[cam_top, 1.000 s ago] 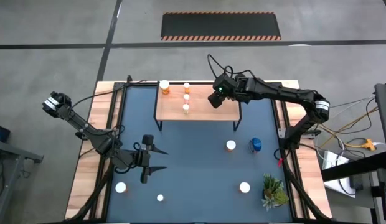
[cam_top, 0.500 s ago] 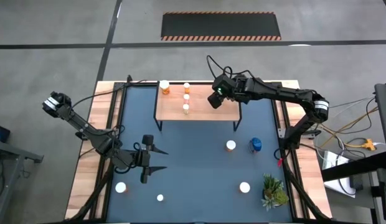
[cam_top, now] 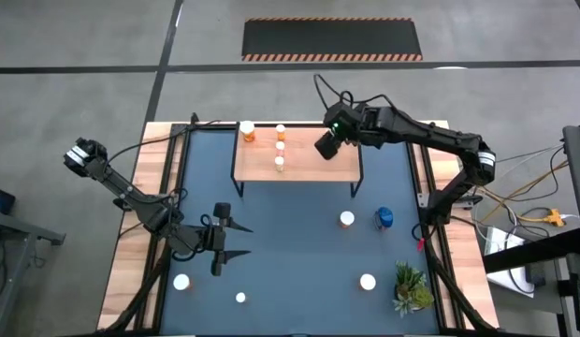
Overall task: Pick and place medicine bottles onto shelf by color
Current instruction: Put the large orange pill bottle on the shelf
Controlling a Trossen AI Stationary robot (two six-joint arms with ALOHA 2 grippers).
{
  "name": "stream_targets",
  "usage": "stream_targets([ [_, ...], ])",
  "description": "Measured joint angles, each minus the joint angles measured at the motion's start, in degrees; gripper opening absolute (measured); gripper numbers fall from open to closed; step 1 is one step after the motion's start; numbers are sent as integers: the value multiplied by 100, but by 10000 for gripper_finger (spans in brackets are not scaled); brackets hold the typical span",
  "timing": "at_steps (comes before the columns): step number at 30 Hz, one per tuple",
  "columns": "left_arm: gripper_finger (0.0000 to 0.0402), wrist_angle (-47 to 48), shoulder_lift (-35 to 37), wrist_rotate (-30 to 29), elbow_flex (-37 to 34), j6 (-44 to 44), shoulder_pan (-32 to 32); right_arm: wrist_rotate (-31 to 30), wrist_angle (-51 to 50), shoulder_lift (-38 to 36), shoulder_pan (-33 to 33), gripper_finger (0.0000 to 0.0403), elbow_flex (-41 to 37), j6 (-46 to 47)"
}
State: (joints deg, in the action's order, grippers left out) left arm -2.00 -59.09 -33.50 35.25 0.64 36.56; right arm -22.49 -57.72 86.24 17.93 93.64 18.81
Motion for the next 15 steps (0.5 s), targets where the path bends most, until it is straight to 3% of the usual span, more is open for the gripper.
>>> stream_targets([
  [4,239,1,0,0,2,2,0,485,-486,2,-252,185,-2,-51],
  [7,239,2,0,0,2,3,-2,499,-562,3,-377,139,-216,-85],
  [15,239,0,0,0,2,6,0,-24,102,44,-377,17,-783,-216],
])
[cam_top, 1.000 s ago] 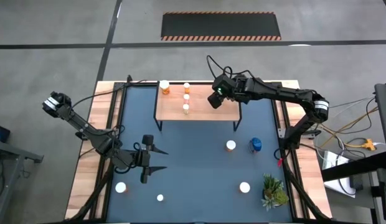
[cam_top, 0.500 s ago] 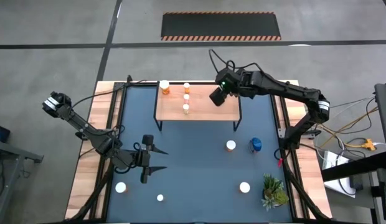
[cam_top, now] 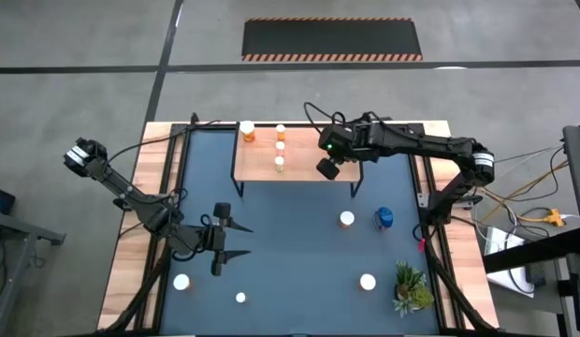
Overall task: Pick and place medicine bottles onto shelf by color
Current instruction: Put the large orange pill bottle on the shelf
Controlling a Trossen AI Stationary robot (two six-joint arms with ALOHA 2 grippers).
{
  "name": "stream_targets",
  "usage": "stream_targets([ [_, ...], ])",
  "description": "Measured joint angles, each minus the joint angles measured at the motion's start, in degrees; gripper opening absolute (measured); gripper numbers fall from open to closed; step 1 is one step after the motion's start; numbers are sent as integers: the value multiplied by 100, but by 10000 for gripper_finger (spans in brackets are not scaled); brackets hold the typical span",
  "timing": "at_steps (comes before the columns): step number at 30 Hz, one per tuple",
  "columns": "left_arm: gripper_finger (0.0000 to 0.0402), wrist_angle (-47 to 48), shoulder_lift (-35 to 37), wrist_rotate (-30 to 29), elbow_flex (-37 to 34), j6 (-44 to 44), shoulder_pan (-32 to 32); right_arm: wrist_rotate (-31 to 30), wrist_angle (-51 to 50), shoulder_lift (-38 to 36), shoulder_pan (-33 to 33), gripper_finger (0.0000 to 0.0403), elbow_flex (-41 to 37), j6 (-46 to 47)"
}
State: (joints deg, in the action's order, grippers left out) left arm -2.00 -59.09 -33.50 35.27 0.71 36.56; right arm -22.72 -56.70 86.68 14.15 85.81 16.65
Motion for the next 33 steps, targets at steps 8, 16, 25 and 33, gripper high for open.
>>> stream_targets([
  [8,239,0,0,0,0,0,-1,-513,465,43,50,12,-185,-62],
  [16,239,1,0,0,0,0,-2,-601,623,43,87,12,-208,-186],
  [25,239,0,0,0,0,0,-2,-638,782,43,91,12,-233,-314],
  [33,239,0,0,0,0,0,-2,-861,804,63,127,12,-235,-399],
])
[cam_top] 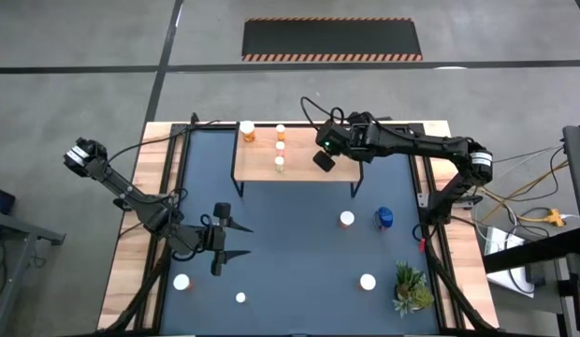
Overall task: Pick and place medicine bottles onto shelf by color
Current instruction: Put the large orange pill bottle on the shelf, then align the large orange pill bottle with the other large orange pill bottle on the shelf
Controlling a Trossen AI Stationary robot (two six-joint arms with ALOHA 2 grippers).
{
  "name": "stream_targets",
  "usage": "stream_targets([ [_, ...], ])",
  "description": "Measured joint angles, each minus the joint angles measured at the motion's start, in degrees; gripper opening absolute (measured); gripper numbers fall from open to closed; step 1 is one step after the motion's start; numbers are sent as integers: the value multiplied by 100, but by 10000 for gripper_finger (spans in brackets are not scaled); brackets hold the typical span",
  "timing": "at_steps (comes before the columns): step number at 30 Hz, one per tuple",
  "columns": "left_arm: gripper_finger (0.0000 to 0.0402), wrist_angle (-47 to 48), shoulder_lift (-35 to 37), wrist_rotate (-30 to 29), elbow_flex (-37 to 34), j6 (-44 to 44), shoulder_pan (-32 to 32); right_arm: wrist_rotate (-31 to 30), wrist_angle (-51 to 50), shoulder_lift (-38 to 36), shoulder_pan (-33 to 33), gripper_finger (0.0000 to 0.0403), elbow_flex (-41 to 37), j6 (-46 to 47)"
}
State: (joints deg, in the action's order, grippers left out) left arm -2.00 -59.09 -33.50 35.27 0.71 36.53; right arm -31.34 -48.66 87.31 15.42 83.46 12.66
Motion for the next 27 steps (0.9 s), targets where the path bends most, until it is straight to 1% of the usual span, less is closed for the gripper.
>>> stream_targets([
  [21,239,-1,0,0,0,-26,0,-123,85,-12,-30,12,12,-228],
  [24,239,-1,0,1,0,-26,0,97,82,-76,-195,12,82,-221],
  [27,239,-2,0,0,0,-26,0,520,79,-145,-419,12,145,-143],
])
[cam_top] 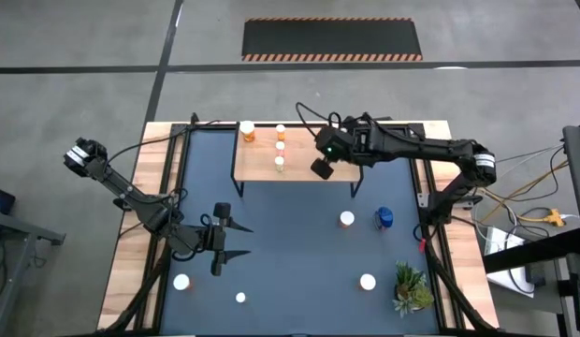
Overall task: Pick and place medicine bottles onto shelf by color
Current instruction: Align the large orange pill bottle with the other large orange pill bottle on the shelf
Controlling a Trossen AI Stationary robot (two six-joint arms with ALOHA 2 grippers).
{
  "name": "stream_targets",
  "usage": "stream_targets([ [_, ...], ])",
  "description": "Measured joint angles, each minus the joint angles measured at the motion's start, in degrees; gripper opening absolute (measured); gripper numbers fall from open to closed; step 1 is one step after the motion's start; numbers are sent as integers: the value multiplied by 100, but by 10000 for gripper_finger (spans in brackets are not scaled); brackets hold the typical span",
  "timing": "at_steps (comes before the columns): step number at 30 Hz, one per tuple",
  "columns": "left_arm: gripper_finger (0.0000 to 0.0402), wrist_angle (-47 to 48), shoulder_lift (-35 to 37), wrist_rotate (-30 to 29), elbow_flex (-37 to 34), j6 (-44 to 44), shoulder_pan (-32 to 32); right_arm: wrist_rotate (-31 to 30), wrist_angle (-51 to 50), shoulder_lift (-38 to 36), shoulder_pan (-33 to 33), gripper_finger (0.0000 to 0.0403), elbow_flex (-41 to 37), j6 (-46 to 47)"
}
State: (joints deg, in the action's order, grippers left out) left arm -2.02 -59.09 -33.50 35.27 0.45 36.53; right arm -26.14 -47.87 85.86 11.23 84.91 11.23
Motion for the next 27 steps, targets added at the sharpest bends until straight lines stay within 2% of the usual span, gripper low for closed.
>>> stream_targets([
  [6,239,-2,0,1,0,-2,-4,982,-25,-69,-566,12,4,229],
  [10,239,-11,0,0,0,-9,-4,1417,-78,-69,-1042,12,-56,243],
  [21,239,-55,0,0,0,-9,-4,1482,-386,-69,-2342,12,-315,1624],
  [27,239,-55,0,0,0,-11,-2,1419,-979,-82,-2857,12,-642,2724],
])
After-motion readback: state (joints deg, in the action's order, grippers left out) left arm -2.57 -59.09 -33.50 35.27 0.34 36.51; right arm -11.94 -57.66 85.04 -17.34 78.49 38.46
